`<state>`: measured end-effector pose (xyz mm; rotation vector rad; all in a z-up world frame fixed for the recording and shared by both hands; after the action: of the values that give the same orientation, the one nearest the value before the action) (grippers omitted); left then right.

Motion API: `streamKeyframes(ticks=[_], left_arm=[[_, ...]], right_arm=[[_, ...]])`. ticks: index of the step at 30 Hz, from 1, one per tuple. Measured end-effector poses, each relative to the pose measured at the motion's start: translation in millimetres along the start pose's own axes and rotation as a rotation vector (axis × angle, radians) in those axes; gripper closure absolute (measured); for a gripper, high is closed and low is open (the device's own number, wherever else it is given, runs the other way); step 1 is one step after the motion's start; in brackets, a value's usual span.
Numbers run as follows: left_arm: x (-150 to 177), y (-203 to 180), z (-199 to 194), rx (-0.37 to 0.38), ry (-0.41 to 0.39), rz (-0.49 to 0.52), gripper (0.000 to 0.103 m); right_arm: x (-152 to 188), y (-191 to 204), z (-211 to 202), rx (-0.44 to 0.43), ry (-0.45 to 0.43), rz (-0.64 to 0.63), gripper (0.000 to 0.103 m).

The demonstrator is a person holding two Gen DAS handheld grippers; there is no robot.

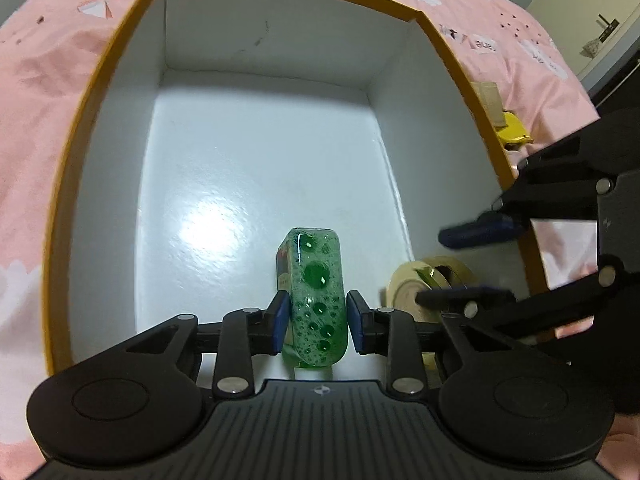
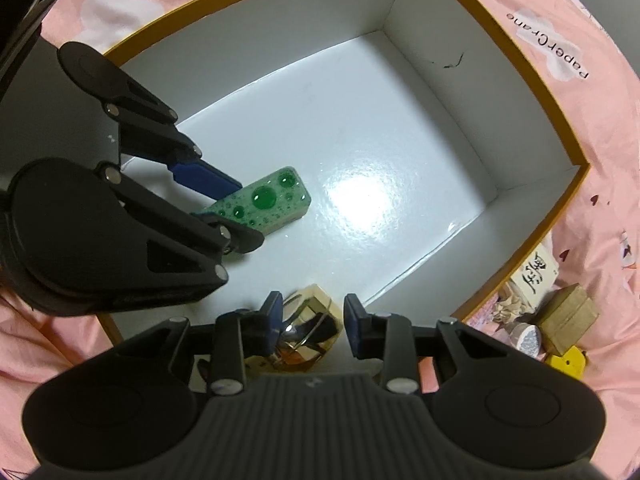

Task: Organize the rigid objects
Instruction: 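Release the green bottle with the left tool while the right tool releases the gold jar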

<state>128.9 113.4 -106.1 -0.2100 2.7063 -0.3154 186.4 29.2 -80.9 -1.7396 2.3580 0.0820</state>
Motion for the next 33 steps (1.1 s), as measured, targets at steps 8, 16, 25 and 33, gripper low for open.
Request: streamKeyframes(ticks=[8,16,25,33], left_arm=[[-5.5,-3.5,2.9,0.088,0.02,-0.077,0.07],[-12.5,-11.9,15.7,0.192,0.056,-0.195,0.088],[-13.2,-16.4,14.5,0.147,0.026,-0.185,0.075],[-15.7,-32.9,-18.0,0.083,-0.087,-0.091,0.063]], right_arm=[[3.8,0.6,-23.2,0.109,-0.083,-0.006,0.057],[12.4,2.7,-33.1,0.163,-0.14,-0.019,0.058],[21.7,5.2,-41.7,0.179,-0.166,-0.022,0.058],[33.4,-2.7,-67.5,0.19,-0.233,0.049,0.048]])
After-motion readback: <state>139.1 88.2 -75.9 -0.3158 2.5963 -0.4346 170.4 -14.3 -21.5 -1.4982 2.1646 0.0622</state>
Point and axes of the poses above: each gripper's, at about its wrist camera, not at the fingertips, and z roughly the way its jaws point, y to its left, x to its underside, the point moved 3 cm from there along z, roughly the way its jaws point, and after that the axes turned 1 degree about z, right-handed, at the moved point
